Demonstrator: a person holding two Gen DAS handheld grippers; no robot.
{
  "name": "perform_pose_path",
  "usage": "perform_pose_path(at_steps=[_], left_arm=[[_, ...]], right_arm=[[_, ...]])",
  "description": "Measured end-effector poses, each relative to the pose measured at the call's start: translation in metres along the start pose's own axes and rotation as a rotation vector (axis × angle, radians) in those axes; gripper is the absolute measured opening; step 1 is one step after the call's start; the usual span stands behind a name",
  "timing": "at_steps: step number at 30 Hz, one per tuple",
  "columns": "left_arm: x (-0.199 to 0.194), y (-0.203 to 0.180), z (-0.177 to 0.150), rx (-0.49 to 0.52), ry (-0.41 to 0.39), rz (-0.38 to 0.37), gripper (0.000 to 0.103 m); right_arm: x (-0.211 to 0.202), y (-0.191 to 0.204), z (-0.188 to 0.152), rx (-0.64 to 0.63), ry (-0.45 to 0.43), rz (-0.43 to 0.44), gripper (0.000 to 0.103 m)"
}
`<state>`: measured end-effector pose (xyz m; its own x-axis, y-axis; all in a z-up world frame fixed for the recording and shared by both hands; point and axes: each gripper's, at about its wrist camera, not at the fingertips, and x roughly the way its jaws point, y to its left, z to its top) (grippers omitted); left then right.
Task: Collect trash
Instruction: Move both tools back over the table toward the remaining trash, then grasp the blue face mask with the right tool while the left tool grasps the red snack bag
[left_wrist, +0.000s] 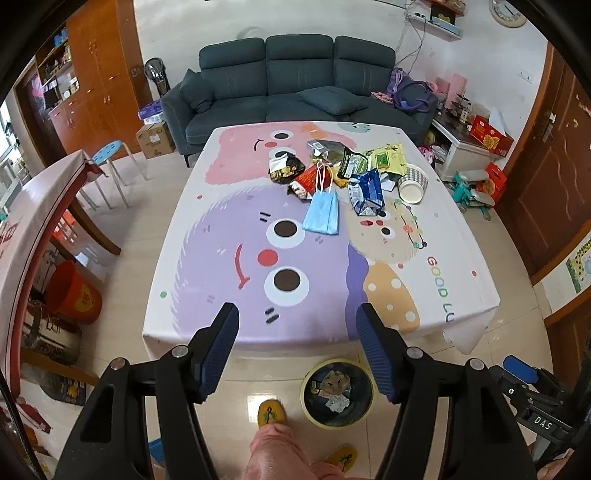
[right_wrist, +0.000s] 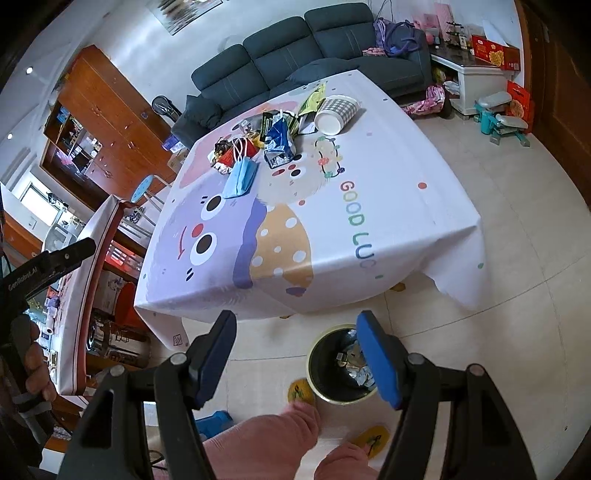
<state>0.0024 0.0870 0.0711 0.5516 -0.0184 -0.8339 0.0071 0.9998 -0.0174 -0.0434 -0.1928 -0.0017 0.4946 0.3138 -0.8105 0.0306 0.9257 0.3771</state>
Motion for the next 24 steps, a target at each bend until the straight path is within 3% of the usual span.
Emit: perform_pose_path(at_steps=[11, 19, 24], left_arm=[[0.078, 0.017, 0.067, 0.082, 0.048, -0.084, 0.064], [0.141, 0.058, 0.134, 0.255, 0.116, -0.155, 0.064], [0.190, 0.086, 0.168, 0.341, 0.201, -0.185, 0.064]], right_arm=[[0.034, 0.034, 0.062, -0.015, -0.032, -0.072, 0.068], [0.110, 0.096, 0.128, 0.013, 0.013, -0.106, 0.068], [0.167, 0.127, 0.160, 0.011, 0.053, -0.118, 0.068]])
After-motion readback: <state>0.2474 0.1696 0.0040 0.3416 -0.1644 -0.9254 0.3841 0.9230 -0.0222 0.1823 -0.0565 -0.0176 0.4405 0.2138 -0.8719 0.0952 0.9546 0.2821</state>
